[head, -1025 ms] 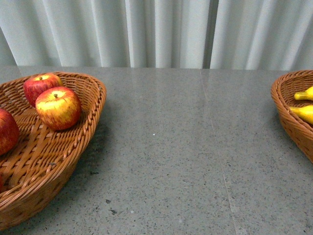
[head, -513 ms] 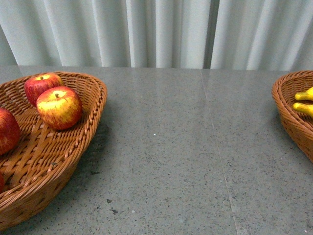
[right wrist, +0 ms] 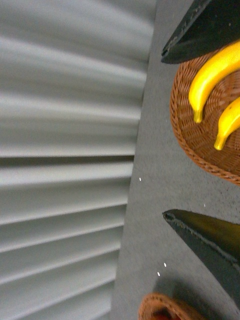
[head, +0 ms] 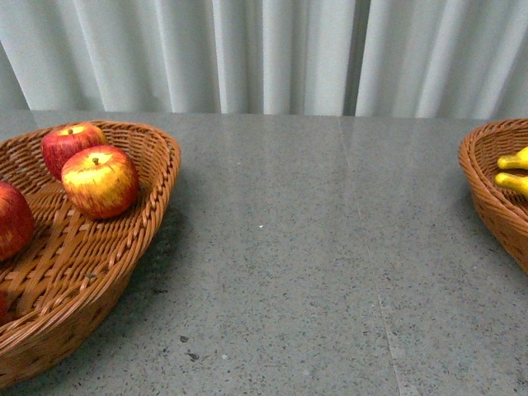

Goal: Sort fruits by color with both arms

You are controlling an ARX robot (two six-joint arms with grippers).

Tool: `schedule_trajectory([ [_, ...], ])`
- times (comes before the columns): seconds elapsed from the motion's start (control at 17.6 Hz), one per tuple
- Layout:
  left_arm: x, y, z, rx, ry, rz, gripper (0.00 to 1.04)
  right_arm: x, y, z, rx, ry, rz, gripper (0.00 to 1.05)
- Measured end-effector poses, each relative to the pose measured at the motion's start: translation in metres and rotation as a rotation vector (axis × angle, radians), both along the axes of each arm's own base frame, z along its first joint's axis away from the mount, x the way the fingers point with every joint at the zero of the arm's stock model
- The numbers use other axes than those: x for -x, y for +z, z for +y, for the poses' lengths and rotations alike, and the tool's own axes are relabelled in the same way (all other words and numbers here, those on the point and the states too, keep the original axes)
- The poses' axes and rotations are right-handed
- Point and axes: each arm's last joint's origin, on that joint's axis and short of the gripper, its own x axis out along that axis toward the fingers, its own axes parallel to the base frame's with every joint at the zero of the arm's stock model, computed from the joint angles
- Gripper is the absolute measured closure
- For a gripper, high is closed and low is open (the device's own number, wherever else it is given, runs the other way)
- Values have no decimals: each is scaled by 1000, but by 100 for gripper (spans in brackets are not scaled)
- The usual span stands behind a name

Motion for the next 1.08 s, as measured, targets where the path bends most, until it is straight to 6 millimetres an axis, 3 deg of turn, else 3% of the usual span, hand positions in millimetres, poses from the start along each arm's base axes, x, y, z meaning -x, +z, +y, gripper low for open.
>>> schedule_trajectory([
  [0.06,0,0,0,0,0,0,7,19,-11,9,4,-100,-14,29],
  [0.17,0,0,0,0,0,0,7,55,-58,26,3,-238,-9,58],
  [0.23,0,0,0,0,-1,0,7,62,-76,29,3,-225,-6,73],
  [0.4,0,0,0,0,0,0,7,69,-95,28,5,-248,-12,103],
  [0.63,0,0,0,0,0,0,7,77,-116,28,2,-248,-7,103],
  [1.08,0,0,0,0,0,0,7,87,-135,28,2,-248,-10,103],
])
